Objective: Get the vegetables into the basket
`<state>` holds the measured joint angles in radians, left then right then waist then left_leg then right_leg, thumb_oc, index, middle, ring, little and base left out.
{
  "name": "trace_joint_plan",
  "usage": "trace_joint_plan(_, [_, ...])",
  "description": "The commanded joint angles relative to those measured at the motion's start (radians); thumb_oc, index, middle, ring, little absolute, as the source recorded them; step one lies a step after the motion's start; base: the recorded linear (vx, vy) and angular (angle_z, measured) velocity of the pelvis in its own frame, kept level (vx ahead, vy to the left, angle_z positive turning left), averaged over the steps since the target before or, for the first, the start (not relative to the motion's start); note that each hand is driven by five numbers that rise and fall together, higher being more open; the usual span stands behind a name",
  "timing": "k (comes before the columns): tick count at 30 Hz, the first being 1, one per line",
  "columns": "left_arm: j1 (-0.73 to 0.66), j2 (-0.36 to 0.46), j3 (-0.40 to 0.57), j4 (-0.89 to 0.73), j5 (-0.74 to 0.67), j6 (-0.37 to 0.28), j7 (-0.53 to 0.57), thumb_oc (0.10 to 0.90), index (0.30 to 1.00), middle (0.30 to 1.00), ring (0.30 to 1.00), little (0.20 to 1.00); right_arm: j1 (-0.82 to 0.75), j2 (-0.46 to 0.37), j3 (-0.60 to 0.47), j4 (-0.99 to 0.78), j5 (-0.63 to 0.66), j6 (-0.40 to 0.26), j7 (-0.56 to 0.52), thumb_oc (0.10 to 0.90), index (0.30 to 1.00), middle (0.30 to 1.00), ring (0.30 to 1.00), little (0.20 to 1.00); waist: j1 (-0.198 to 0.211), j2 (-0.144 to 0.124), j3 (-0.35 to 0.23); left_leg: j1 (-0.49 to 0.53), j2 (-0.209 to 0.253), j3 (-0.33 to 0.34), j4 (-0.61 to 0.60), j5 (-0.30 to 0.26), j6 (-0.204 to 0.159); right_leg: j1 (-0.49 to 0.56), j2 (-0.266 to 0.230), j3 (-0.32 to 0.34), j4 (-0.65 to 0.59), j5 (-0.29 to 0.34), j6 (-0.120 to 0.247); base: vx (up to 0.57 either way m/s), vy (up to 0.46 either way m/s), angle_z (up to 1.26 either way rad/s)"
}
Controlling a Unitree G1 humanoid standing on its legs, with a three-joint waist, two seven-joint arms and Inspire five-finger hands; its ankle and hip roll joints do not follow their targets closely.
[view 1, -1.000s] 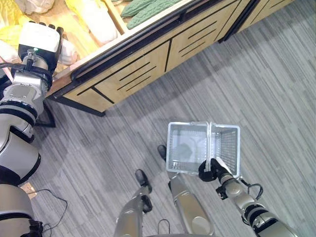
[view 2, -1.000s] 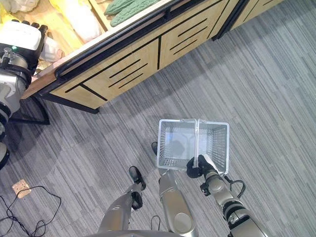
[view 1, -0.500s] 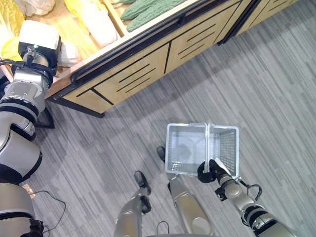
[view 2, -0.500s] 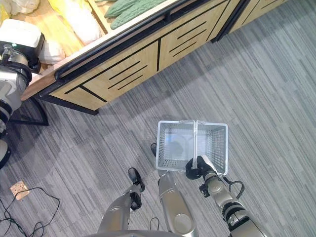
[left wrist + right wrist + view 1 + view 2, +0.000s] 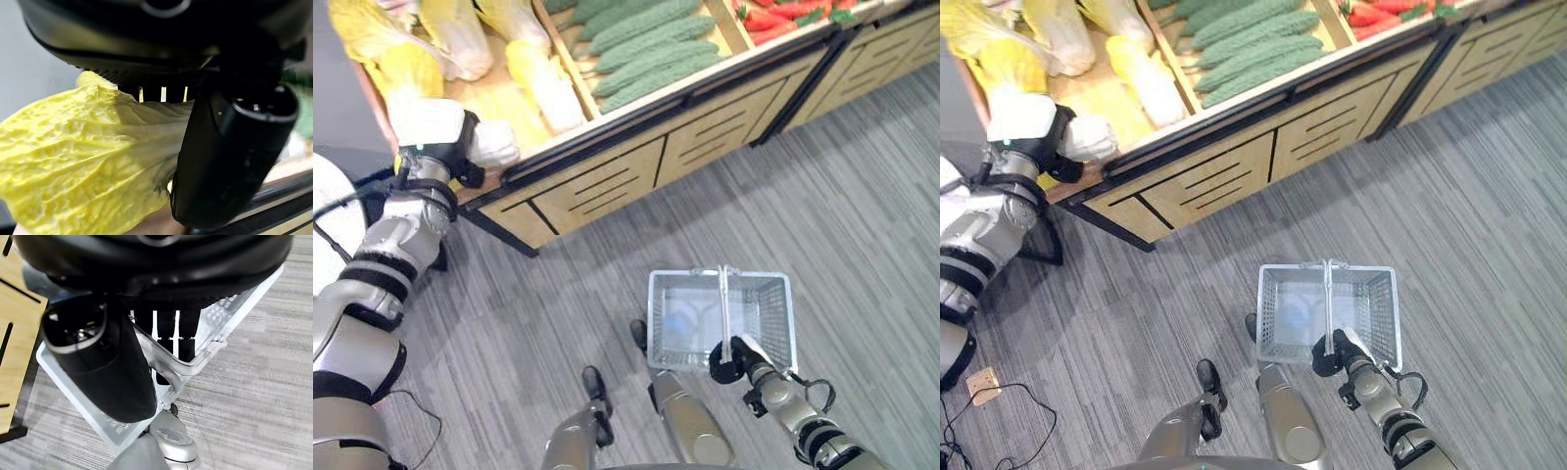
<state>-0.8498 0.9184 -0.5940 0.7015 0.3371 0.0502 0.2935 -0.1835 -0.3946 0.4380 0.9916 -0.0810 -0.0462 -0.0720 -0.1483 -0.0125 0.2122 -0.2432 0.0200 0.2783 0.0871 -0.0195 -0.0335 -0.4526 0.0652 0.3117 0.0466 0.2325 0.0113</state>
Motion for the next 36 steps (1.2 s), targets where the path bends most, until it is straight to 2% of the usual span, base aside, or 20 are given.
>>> trace_joint_plan(1, [0.029, 0.046, 0.174, -0.118, -0.034, -0.021, 0.079, 0.400, 0.300, 0.300, 0.300, 0.300, 0.134, -0.076, 0.014, 0.029, -0.100, 0.022, 0.013, 0.400, 0.300, 0.300, 0.300, 0.300, -0.010, 0.019, -0.088, -0.061, 0.011, -0.105, 0.069, 0.002, -0.036, 0.121, -0.053, -0.066, -0.084, -0.024, 0.094, 0.06, -0.050, 0.10])
trace_joint_plan(2, [0.033, 0.049, 0.179, -0.121, -0.033, -0.020, 0.078, 0.400, 0.300, 0.300, 0.300, 0.300, 0.133, -0.076, 0.016, 0.029, -0.100, 0.022, 0.013, 0.400, 0.300, 0.300, 0.300, 0.300, -0.014, 0.016, -0.089, -0.062, 0.008, -0.104, 0.062, 0.013, -0.037, 0.117, -0.056, -0.065, -0.084, -0.020, 0.094, 0.05, -0.049, 0.20])
trace_joint_plan(3, [0.120, 0.044, 0.229, -0.234, -0.018, -0.035, 0.061, 0.400, 0.300, 0.300, 0.300, 0.300, 0.136, -0.066, -0.006, 0.062, -0.123, 0.038, 0.022, 0.400, 0.300, 0.300, 0.300, 0.300, 0.009, 0.010, -0.108, 0.001, 0.009, -0.115, 0.041, 0.014, -0.036, 0.174, -0.060, -0.080, -0.092, -0.036, 0.096, 0.02, -0.039, 0.24])
trace_joint_plan(5, [0.157, 0.041, 0.257, -0.285, -0.014, -0.035, 0.053, 0.400, 0.300, 0.300, 0.300, 0.300, 0.136, -0.063, -0.011, 0.075, -0.130, 0.043, 0.023, 0.400, 0.300, 0.300, 0.300, 0.300, 0.014, 0.008, -0.112, 0.020, 0.007, -0.116, 0.033, 0.016, -0.035, 0.191, -0.063, -0.085, -0.095, -0.040, 0.097, 0.02, -0.028, 0.21])
trace_joint_plan(7, [0.283, 0.005, 0.349, -0.399, -0.075, -0.059, 0.010, 0.400, 0.300, 0.300, 0.300, 0.300, 0.133, -0.046, -0.043, 0.126, -0.141, 0.062, 0.028, 0.400, 0.300, 0.300, 0.300, 0.300, 0.030, 0.004, -0.132, 0.071, 0.005, -0.123, 0.020, 0.013, -0.030, 0.237, -0.063, -0.098, -0.097, -0.053, 0.098, 0.03, -0.037, 0.28])
trace_joint_plan(9, [0.320, -0.005, 0.374, -0.443, -0.090, -0.065, -0.010, 0.400, 0.300, 0.300, 0.300, 0.300, 0.129, -0.042, -0.052, 0.143, -0.146, 0.069, 0.031, 0.400, 0.300, 0.300, 0.300, 0.300, 0.036, 0.003, -0.138, 0.086, 0.004, -0.126, 0.018, 0.011, -0.028, 0.252, -0.062, -0.103, -0.097, -0.060, 0.097, 0.02, -0.022, 0.14])
trace_joint_plan(10, [0.404, -0.061, 0.422, -0.496, -0.147, -0.078, -0.031, 0.400, 0.300, 0.300, 0.300, 0.300, 0.124, -0.036, -0.063, 0.172, -0.162, 0.086, 0.036, 0.400, 0.300, 0.300, 0.300, 0.300, 0.045, 0.001, -0.154, 0.120, 0.007, -0.133, 0.008, 0.008, -0.024, 0.283, -0.064, -0.116, -0.096, -0.073, 0.098, 0.03, -0.019, 0.14])
trace_joint_plan(14, [0.561, -0.175, 0.501, -0.622, -0.238, -0.095, -0.082, 0.400, 0.300, 0.300, 0.300, 0.300, 0.115, -0.024, -0.096, 0.230, -0.187, 0.102, 0.035, 0.400, 0.300, 0.300, 0.300, 0.300, 0.059, -0.004, -0.184, 0.182, 0.010, -0.139, -0.028, 0.007, -0.016, 0.335, -0.066, -0.136, -0.094, -0.089, 0.100, 0.04, 0.002, 0.20])
trace_joint_plan(17, [0.646, -0.213, 0.546, -0.665, -0.259, -0.094, -0.111, 0.400, 0.300, 0.300, 0.300, 0.300, 0.120, -0.019, -0.118, 0.239, -0.187, 0.104, 0.033, 0.400, 0.300, 0.300, 0.300, 0.300, 0.061, -0.008, -0.196, 0.207, 0.009, -0.143, -0.042, 0.007, -0.013, 0.359, -0.068, -0.146, -0.094, -0.098, 0.101, 0.02, 0.006, 0.05])
trace_joint_plan(20, [0.791, -0.310, 0.601, -0.708, -0.304, -0.092, -0.146, 0.400, 0.300, 0.300, 0.300, 0.300, 0.137, -0.010, -0.152, 0.257, -0.196, 0.107, 0.033, 0.400, 0.300, 0.300, 0.300, 0.300, 0.069, -0.017, -0.216, 0.243, 0.007, -0.154, -0.062, 0.005, -0.007, 0.391, -0.071, -0.162, -0.090, -0.113, 0.099, 0.04, 0.018, 0.09])
trace_joint_plan(21, [0.792, -0.310, 0.602, -0.709, -0.304, -0.092, -0.146, 0.400, 0.300, 0.300, 0.300, 0.300, 0.137, -0.011, -0.152, 0.257, -0.196, 0.107, 0.033, 0.400, 0.300, 0.300, 0.300, 0.300, 0.068, -0.017, -0.215, 0.243, 0.007, -0.154, -0.062, 0.005, -0.007, 0.392, -0.071, -0.162, -0.090, -0.113, 0.099, 0.02, 0.022, 0.10])
trace_joint_plan(23, [0.880, -0.390, 0.590, -0.725, -0.328, -0.088, -0.178, 0.400, 0.300, 0.300, 0.300, 0.300, 0.156, -0.004, -0.177, 0.267, -0.191, 0.105, 0.028, 0.400, 0.300, 0.300, 0.300, 0.300, 0.075, -0.029, -0.215, 0.264, 0.009, -0.169, -0.091, 0.019, -0.006, 0.407, -0.076, -0.189, -0.079, -0.127, 0.095, -0.01, 0.023, 0.17])
trace_joint_plan(24, [0.880, -0.391, 0.590, -0.725, -0.328, -0.088, -0.178, 0.400, 0.300, 0.300, 0.300, 0.300, 0.156, -0.004, -0.177, 0.266, -0.191, 0.105, 0.028, 0.400, 0.300, 0.300, 0.300, 0.300, 0.075, -0.029, -0.215, 0.265, 0.009, -0.170, -0.092, 0.019, -0.006, 0.408, -0.076, -0.190, -0.079, -0.127, 0.095, -0.02, 0.019, 0.34])
trace_joint_plan(25, [0.909, -0.450, 0.566, -0.698, -0.401, -0.094, -0.187, 0.400, 0.300, 0.300, 0.300, 0.300, 0.168, 0.002, -0.193, 0.263, -0.180, 0.100, 0.019, 0.400, 0.300, 0.300, 0.300, 0.300, 0.077, -0.033, -0.211, 0.270, 0.009, -0.184, -0.105, 0.029, -0.007, 0.414, -0.079, -0.209, -0.072, -0.135, 0.092, -0.03, 0.017, 0.31])
trace_joint_plan(27, [0.924, -0.463, 0.554, -0.678, -0.371, -0.089, -0.196, 0.400, 0.300, 0.300, 0.300, 0.300, 0.175, 0.007, -0.201, 0.258, -0.169, 0.097, 0.014, 0.400, 0.300, 0.300, 0.300, 0.300, 0.076, -0.036, -0.209, 0.272, 0.009, -0.193, -0.112, 0.033, -0.008, 0.418, -0.082, -0.218, -0.071, -0.137, 0.091, -0.03, 0.016, 0.32])
trace_joint_plan(29, [0.972, -0.479, 0.493, -0.590, -0.325, -0.069, -0.231, 0.400, 0.300, 0.300, 0.300, 0.300, 0.198, 0.025, -0.211, 0.270, -0.155, 0.092, 0.002, 0.400, 0.300, 0.300, 0.300, 0.300, 0.085, -0.043, -0.203, 0.271, 0.001, -0.223, -0.135, 0.051, -0.005, 0.426, -0.088, -0.253, -0.070, -0.147, 0.093, -0.04, 0.021, 0.34])
trace_joint_plan(32, [0.993, -0.491, 0.478, -0.562, -0.341, -0.062, -0.238, 0.400, 0.300, 0.300, 0.300, 0.300, 0.201, 0.029, -0.218, 0.275, -0.142, 0.095, -0.006, 0.400, 0.300, 0.300, 0.300, 0.300, 0.088, -0.044, -0.198, 0.269, -0.004, -0.240, -0.148, 0.060, -0.003, 0.426, -0.091, -0.267, -0.068, -0.151, 0.093, -0.03, 0.017, 0.31])
trace_joint_plan(34, [1.006, -0.510, 0.457, -0.539, -0.389, -0.059, -0.246, 0.400, 0.300, 0.300, 0.300, 0.300, 0.203, 0.036, -0.225, 0.277, -0.134, 0.094, -0.015, 0.400, 0.300, 0.300, 0.300, 0.300, 0.090, -0.043, -0.192, 0.262, -0.009, -0.256, -0.156, 0.073, -0.003, 0.423, -0.098, -0.288, -0.062, -0.152, 0.095, -0.06, 0.026, 0.24])
trace_joint_plan(36, [1.026, -0.543, 0.441, -0.520, -0.510, -0.055, -0.257, 0.400, 0.300, 0.300, 0.300, 0.300, 0.204, 0.036, -0.231, 0.276, -0.128, 0.096, -0.019, 0.400, 0.300, 0.300, 0.300, 0.300, 0.088, -0.041, -0.188, 0.255, -0.014, -0.267, -0.160, 0.078, -0.002, 0.417, -0.103, -0.302, -0.057, -0.153, 0.097, -0.04, 0.032, 0.32])
